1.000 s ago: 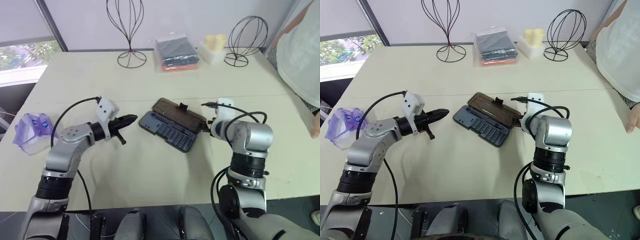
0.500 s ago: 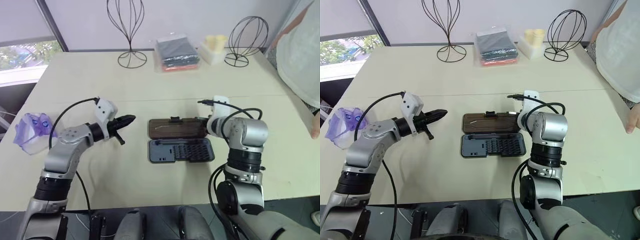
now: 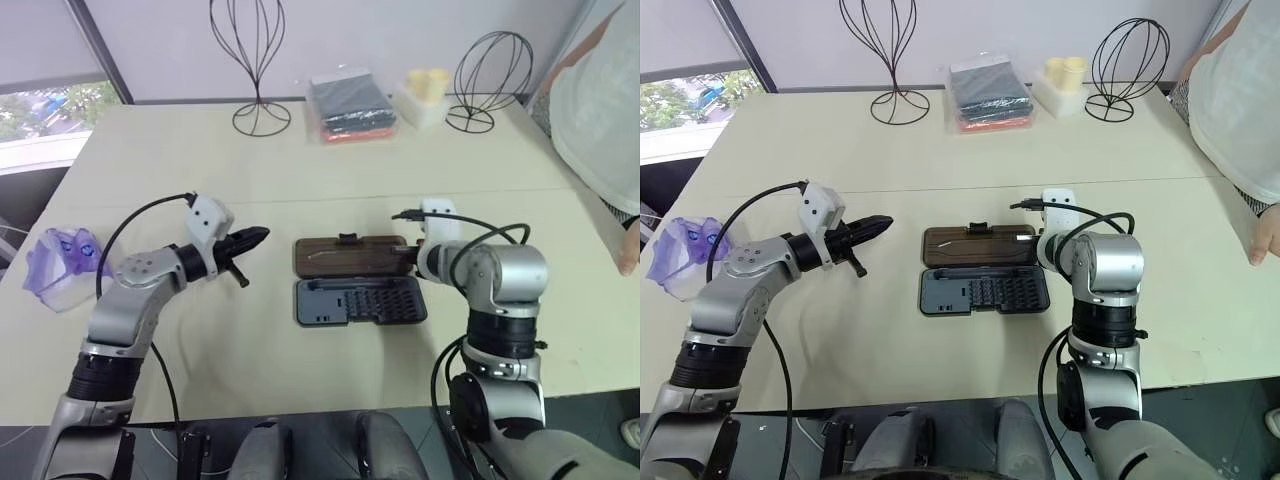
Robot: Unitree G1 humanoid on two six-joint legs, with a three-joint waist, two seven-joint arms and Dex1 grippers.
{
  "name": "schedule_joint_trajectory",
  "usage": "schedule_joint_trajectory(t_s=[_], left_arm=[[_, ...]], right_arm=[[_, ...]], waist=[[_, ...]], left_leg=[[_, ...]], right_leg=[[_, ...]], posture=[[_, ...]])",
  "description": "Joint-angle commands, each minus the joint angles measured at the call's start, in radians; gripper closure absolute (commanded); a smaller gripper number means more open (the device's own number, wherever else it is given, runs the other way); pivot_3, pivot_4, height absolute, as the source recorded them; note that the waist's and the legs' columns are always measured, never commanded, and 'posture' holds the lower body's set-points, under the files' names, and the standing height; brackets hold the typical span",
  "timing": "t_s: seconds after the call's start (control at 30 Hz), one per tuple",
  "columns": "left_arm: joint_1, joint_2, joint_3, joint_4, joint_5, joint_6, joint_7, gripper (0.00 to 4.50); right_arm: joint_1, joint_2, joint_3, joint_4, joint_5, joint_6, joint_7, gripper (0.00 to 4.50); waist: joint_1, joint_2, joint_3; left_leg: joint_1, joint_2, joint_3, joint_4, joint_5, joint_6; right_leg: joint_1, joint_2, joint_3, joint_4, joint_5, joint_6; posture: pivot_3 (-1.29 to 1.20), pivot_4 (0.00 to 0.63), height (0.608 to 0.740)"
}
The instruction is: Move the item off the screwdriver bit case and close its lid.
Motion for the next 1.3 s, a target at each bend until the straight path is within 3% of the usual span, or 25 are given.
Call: schedule_joint_trajectory(t_s=[0.03, 0.3, 0.57, 0.87, 1.3], left_arm=[[-0.010, 0.014, 0.027, -0.016, 0.007, -0.026, -0.003, 4.50], [-0.011, 0.019, 0.025, -0.011, 0.010, -0.031, -0.007, 4.50], [-0.024, 0.015, 0.020, -0.001, 0.018, -0.035, -0.011, 4.50], [-0.029, 0.014, 0.018, 0.005, 0.024, -0.038, -0.020, 4.50], [-0.030, 0.006, 0.014, 0.004, 0.035, -0.039, -0.026, 4.50]], right_arm=[[0.042, 0.000, 0.036, -0.048, 0.062, 0.027, 0.012, 4.46], [0.096, -0.052, 0.053, -0.093, 0.180, 0.027, -0.015, 4.46], [0.143, -0.089, 0.022, -0.136, 0.357, 0.027, -0.137, 4.46], [0.240, -0.139, -0.047, -0.198, 0.739, 0.027, -0.434, 4.46], [0.277, -0.256, -0.096, -0.137, 1.309, 0.027, -0.932, 4.46]], waist=[[0.000, 0.000, 0.000], [0.003, 0.000, 0.000], [0.006, 0.000, 0.000], [0.009, 0.000, 0.000], [0.012, 0.000, 0.000]], left_leg=[[0.000, 0.000, 0.000, 0.000, 0.000, 0.000], [0.000, 0.000, 0.000, 0.000, -0.001, 0.001], [0.000, 0.000, 0.000, 0.000, -0.001, 0.002], [-0.001, 0.000, 0.000, 0.000, -0.001, 0.003], [-0.002, 0.000, 0.000, 0.000, -0.002, 0.003]], right_leg=[[0.000, 0.000, 0.000, 0.000, 0.000, 0.000], [0.000, 0.000, 0.000, -0.001, 0.000, 0.000], [0.000, 0.000, 0.000, -0.001, 0.000, 0.000], [0.000, 0.000, 0.000, -0.002, 0.000, 0.000], [0.000, 0.000, 0.000, -0.003, 0.000, 0.000]], posture=[[0.00, 0.150, 0.740], [0.00, 0.150, 0.740], [0.00, 0.150, 0.740], [0.00, 0.150, 0.740], [0.00, 0.150, 0.740]])
